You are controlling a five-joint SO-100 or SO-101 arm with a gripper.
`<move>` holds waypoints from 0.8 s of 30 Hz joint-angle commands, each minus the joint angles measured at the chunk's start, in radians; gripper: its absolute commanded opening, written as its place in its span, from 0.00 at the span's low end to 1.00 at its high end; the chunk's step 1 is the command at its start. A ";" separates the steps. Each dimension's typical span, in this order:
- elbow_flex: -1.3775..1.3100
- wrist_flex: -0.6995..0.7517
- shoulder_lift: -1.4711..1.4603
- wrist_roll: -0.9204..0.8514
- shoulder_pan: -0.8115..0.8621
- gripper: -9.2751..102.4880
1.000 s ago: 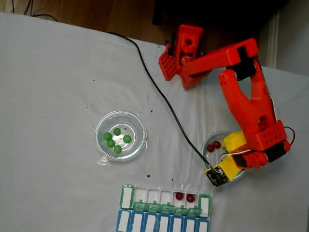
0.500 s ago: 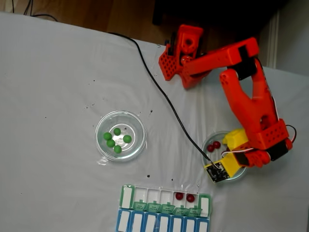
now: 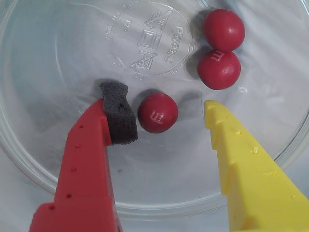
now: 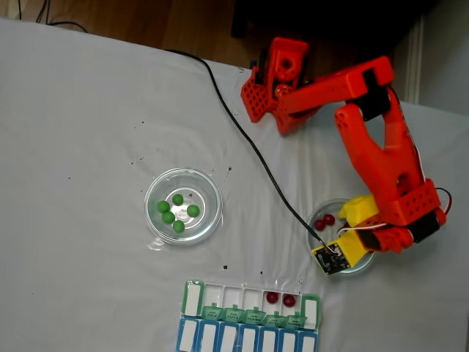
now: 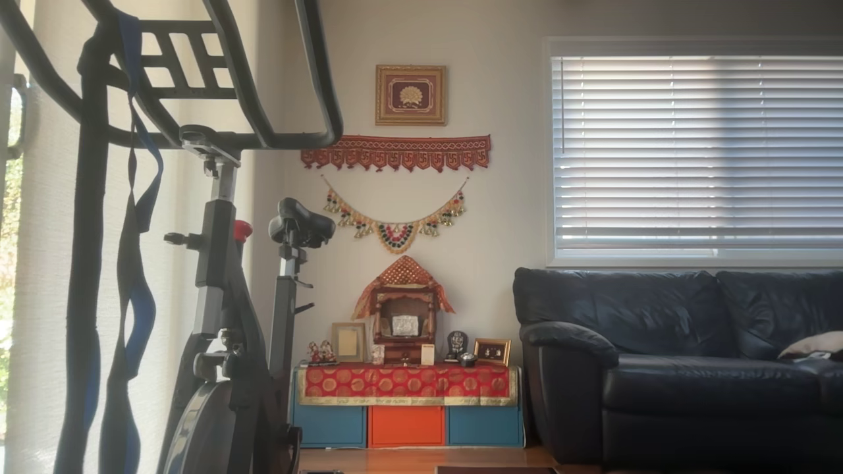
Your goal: Sort medicines into box.
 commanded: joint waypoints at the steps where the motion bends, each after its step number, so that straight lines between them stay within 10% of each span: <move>1: -0.005 0.017 0.063 0.003 -0.021 0.33; 24: -0.048 0.150 0.028 -0.008 -0.066 0.38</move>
